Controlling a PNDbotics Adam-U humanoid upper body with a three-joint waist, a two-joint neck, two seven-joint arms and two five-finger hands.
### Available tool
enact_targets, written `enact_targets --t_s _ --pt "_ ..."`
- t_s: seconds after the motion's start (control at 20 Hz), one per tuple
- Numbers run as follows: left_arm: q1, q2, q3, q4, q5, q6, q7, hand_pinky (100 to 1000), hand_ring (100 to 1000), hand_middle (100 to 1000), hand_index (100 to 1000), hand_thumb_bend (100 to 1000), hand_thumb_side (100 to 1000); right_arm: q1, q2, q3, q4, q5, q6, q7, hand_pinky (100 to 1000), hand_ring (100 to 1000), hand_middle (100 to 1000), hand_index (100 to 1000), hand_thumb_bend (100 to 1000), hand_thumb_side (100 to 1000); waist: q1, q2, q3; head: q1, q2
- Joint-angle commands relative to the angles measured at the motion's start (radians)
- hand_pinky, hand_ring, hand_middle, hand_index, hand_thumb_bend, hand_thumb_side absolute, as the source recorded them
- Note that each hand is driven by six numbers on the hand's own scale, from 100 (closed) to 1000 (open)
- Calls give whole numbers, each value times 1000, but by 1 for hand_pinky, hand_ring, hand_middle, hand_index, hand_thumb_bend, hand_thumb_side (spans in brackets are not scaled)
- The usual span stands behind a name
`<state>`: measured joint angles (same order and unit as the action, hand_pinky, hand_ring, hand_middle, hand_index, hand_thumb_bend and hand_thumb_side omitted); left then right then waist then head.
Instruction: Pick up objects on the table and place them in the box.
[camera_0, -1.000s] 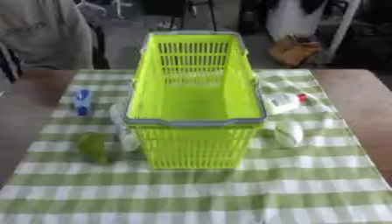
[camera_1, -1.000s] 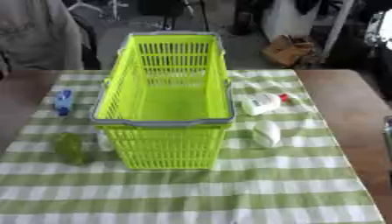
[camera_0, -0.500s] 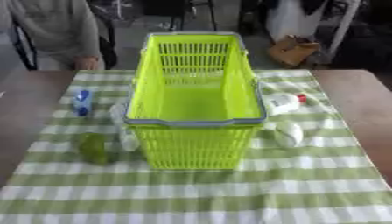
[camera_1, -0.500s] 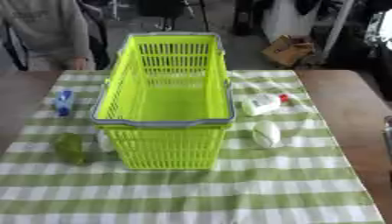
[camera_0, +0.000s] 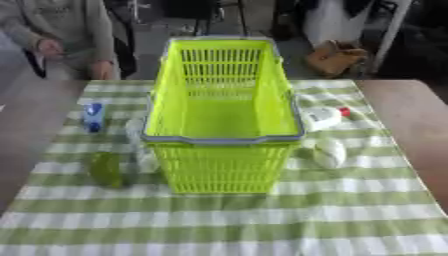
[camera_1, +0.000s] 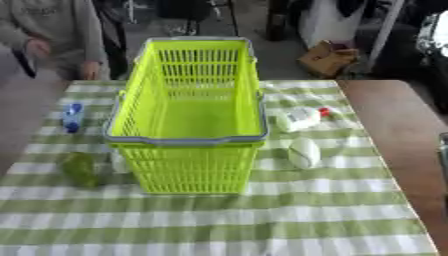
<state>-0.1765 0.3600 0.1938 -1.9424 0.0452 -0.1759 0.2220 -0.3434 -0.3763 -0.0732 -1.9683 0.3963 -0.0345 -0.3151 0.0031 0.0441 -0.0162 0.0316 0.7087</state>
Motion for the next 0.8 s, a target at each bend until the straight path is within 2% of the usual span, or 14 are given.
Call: enact_targets --t_s 0.05,0.1,0.15,0.2,0.25,0.3,0.35,0.4,0.55,0.6,0.8 --pt "-8 18 7 -10 -1 1 0 582 778 691 758 234 1000 -22 -46 -3 20 18 22 39 600 668 513 695 205 655 -1 -10 0 0 -7" --pt "-8 19 7 -9 -2 1 0 582 778 691 758 233 1000 -24 -57 -2 36 24 37 65 595 668 511 719 259 654 -1 -10 0 0 -8" --pt "-8 19 7 -9 -2 1 0 582 778 691 758 233 1000 -27 -65 -3 47 28 48 88 595 668 511 719 259 654 -1 -10 0 0 -8" --pt "-7 20 7 -9 -2 1 0 582 778 691 758 234 1000 -29 -81 1 64 35 60 122 594 671 519 749 340 655 -1 -11 0 -1 -7" --pt "-7 20 7 -9 -1 1 0 582 778 691 758 234 1000 -33 -92 2 79 42 67 155 594 671 519 749 340 655 -2 -11 0 -1 -7" --pt "-7 21 7 -9 -1 1 0 582 778 691 758 234 1000 -34 -106 7 98 52 72 199 597 680 544 789 397 654 -2 -11 1 -2 -7" --pt "-7 20 7 -9 -1 1 0 582 778 691 758 234 1000 -38 -115 6 113 62 73 242 597 680 544 789 397 654 -2 -11 1 -2 -7" --pt "-7 21 6 -9 -1 1 -1 582 778 691 758 234 1000 -39 -132 12 134 79 74 296 607 705 590 828 454 629 -2 -11 1 -2 -8" --pt "-8 23 6 -9 -1 1 -1 582 778 691 758 235 1000 -51 -167 19 191 140 66 462 614 714 627 846 481 599 -3 -12 1 -3 -8" --pt "-8 23 6 -9 0 1 -1 582 778 691 758 234 1000 -55 -177 22 209 156 63 509 618 718 665 858 510 562 -3 -12 2 -3 -9" --pt "-9 23 4 -9 0 1 -3 582 778 691 758 234 1000 -77 -206 35 280 209 47 658 628 727 721 869 522 522 -4 -13 4 -5 -12"
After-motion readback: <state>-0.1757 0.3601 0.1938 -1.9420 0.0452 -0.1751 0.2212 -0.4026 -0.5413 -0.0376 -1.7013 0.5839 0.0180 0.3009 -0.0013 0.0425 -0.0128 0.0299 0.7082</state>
